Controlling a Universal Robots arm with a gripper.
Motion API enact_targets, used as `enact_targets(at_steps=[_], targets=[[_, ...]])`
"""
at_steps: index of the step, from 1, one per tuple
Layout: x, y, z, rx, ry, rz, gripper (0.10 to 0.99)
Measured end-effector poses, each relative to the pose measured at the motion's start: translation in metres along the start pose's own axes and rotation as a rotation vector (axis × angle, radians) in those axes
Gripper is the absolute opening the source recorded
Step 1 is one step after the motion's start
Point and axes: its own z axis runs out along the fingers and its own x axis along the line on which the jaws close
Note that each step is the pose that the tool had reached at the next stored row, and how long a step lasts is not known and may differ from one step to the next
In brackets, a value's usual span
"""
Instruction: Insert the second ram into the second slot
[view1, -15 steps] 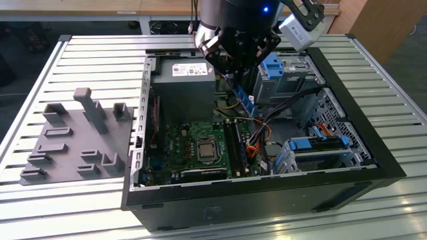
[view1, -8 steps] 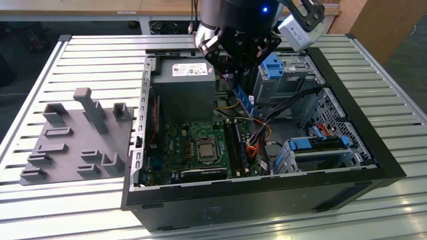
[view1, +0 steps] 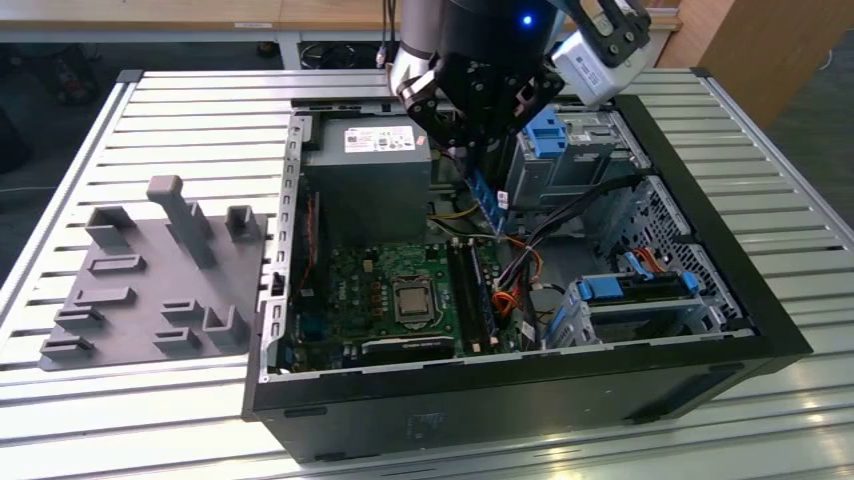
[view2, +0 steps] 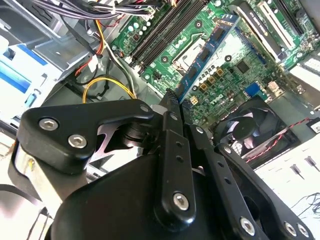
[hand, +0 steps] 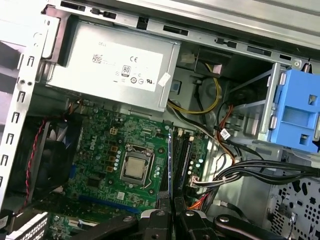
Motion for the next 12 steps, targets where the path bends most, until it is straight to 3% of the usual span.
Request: enact_targets(at_steps=[12], targets=[[0.0, 0.0, 0.0009, 0.002, -0.0039, 0.11, 0.137]])
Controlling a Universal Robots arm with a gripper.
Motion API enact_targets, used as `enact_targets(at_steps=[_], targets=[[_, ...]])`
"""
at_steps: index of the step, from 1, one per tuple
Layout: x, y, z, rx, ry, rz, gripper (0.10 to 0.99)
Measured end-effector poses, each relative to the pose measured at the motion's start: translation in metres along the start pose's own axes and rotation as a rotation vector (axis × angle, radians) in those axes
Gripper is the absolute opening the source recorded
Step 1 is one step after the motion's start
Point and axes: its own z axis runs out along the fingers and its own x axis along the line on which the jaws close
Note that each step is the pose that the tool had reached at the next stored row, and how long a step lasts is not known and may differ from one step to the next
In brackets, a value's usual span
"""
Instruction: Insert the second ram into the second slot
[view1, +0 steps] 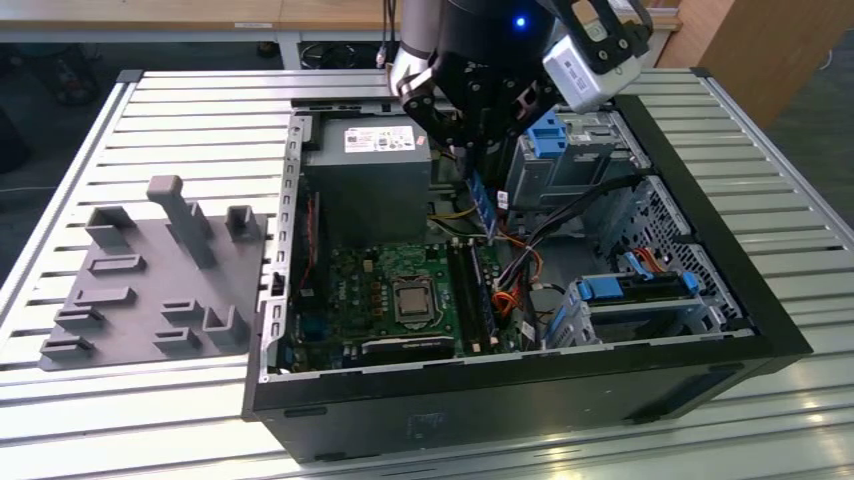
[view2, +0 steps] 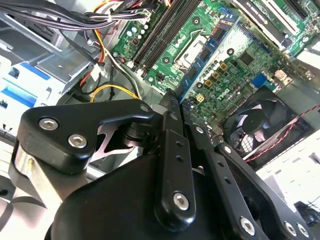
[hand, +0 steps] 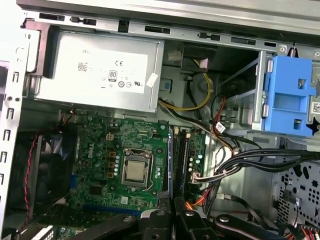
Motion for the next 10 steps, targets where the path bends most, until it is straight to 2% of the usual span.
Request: enact_targets(at_steps=[10], targets=[[0.0, 0.0, 0.0006, 0.001, -0.0022, 0.058, 0.137]])
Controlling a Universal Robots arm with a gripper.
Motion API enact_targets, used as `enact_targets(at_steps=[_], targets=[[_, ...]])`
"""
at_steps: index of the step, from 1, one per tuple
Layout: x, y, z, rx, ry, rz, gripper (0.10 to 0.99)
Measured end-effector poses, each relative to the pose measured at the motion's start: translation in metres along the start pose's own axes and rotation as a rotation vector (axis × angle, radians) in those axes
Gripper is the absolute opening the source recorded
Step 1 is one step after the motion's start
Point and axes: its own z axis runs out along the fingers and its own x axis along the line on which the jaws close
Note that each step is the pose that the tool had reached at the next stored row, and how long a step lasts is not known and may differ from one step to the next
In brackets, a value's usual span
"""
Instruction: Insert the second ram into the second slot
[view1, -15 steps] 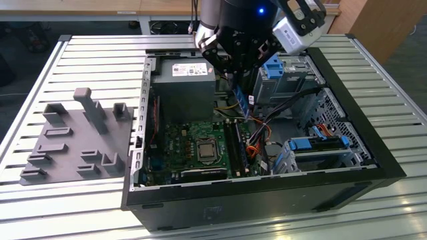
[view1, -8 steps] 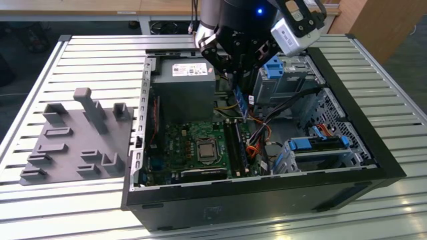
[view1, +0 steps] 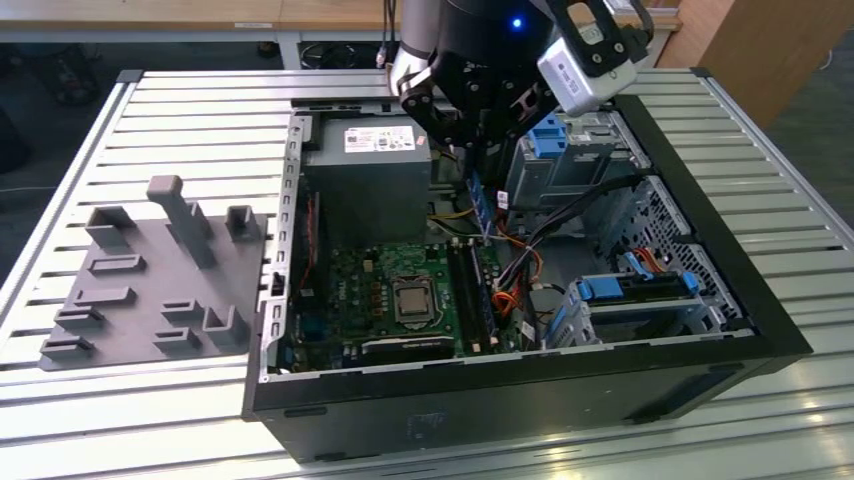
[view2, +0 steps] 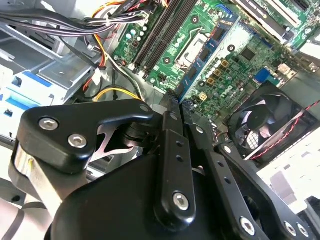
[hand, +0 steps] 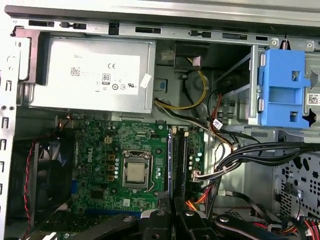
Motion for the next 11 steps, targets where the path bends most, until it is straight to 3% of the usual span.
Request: enact_targets(at_steps=[11], targets=[[0.0, 0.0, 0.0007, 0.001, -0.0022, 0.06, 0.137]])
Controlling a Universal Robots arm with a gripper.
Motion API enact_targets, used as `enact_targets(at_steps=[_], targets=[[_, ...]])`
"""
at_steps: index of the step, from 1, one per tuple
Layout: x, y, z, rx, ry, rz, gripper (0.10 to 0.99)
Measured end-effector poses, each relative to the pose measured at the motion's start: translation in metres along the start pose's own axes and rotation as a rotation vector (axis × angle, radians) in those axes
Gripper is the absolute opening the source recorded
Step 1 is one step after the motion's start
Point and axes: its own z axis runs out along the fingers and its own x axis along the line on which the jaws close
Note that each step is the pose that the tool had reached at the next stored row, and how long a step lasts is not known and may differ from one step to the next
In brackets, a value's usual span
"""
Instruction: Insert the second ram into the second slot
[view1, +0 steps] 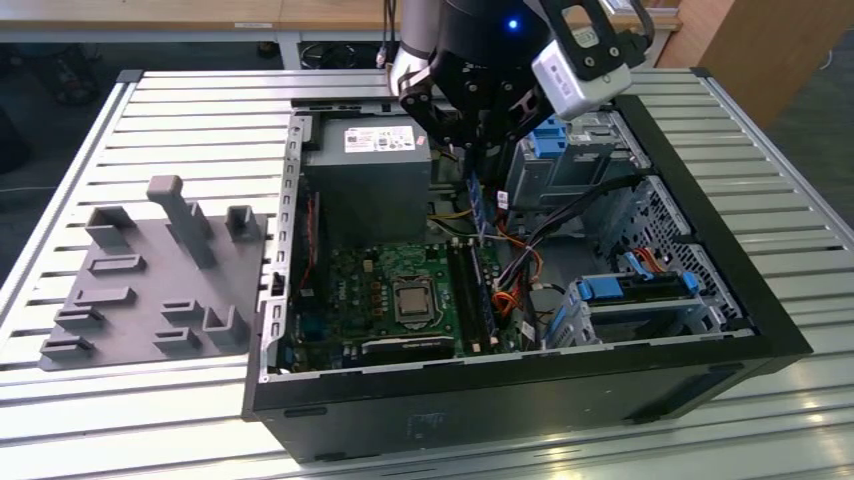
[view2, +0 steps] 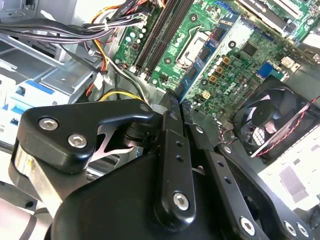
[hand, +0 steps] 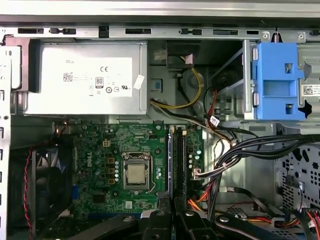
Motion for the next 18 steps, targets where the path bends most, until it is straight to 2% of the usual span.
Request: enact_targets(at_steps=[18], targets=[[0.0, 0.0, 0.0007, 0.001, -0.0025, 0.069, 0.137]])
